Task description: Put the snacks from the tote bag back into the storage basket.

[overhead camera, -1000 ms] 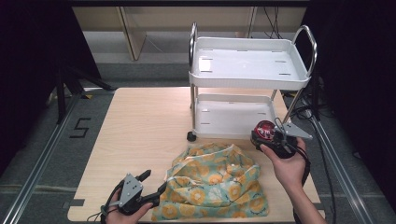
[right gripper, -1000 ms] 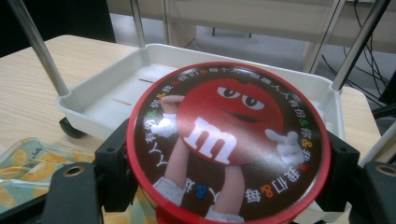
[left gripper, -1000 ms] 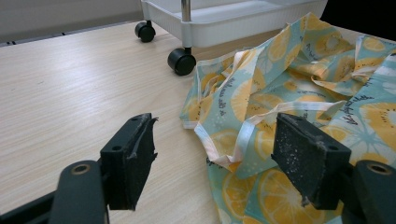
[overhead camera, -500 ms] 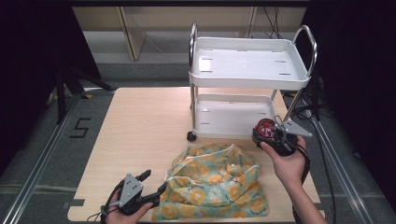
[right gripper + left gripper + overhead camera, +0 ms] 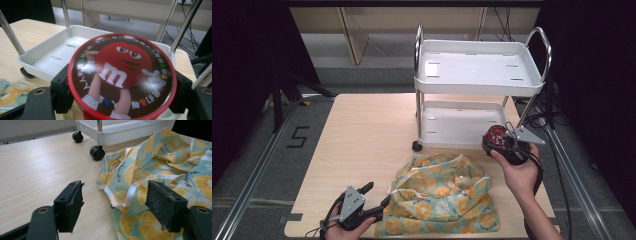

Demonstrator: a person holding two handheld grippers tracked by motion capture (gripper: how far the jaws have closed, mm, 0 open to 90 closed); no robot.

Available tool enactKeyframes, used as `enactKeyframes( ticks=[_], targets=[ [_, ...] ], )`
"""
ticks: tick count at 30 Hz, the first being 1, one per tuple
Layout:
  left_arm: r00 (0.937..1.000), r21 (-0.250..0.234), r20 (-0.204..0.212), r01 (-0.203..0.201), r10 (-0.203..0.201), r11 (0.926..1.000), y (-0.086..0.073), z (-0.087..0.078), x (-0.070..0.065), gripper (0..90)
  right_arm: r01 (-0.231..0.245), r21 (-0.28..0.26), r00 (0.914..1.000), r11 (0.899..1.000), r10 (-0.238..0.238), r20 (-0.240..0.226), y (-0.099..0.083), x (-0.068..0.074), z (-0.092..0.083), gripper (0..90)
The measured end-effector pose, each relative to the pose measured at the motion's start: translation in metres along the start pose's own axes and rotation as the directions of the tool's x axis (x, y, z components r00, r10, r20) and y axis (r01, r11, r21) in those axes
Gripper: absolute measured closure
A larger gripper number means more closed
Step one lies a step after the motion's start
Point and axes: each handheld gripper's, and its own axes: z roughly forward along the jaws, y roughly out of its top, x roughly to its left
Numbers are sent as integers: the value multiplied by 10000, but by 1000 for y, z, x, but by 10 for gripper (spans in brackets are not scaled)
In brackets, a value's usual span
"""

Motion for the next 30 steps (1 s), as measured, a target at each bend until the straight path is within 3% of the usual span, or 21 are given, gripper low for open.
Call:
enactKeyframes(
  ticks=[2,4,5,10,12,13,20,24,26,27,30],
  targets=[
    [10000,10,19,-5,5,10000,0,0,0,288,214,61,9997,9998,-213,-142,0,-2,1,266],
    [10000,-6,0,-12,12,10000,0,0,0,288,57,83,10000,9999,-57,-49,1,0,1,266],
    [10000,3,20,-12,12,10000,0,0,0,288,309,107,9995,9995,-308,-48,1,-1,2,266],
    [10000,-95,38,38,-37,9999,0,0,1,288,105,275,9999,9996,-105,-16,3,0,0,266],
    [10000,-43,15,33,-33,10000,0,0,0,288,193,199,9998,9996,-193,-32,3,-1,1,266],
    [10000,-44,22,22,-22,10000,0,0,1,288,470,82,9989,9989,-471,86,2,-3,3,265],
    [9999,-104,35,97,-97,9999,0,0,0,288,50,157,10000,9999,-51,49,4,1,4,266],
    [10000,-31,-70,26,-26,10000,0,-1,1,288,226,9,9997,9997,-226,75,4,0,6,266],
    [10000,-70,-60,34,-34,10000,0,-1,1,288,399,183,9990,9990,-402,191,4,-2,6,266],
    [10000,-64,-62,21,-21,10000,0,-1,1,288,176,222,9997,9996,-180,163,4,0,6,266],
    [10000,-59,-59,25,-25,10000,0,-1,1,288,217,172,9995,9996,-221,205,5,2,8,266]
  ],
)
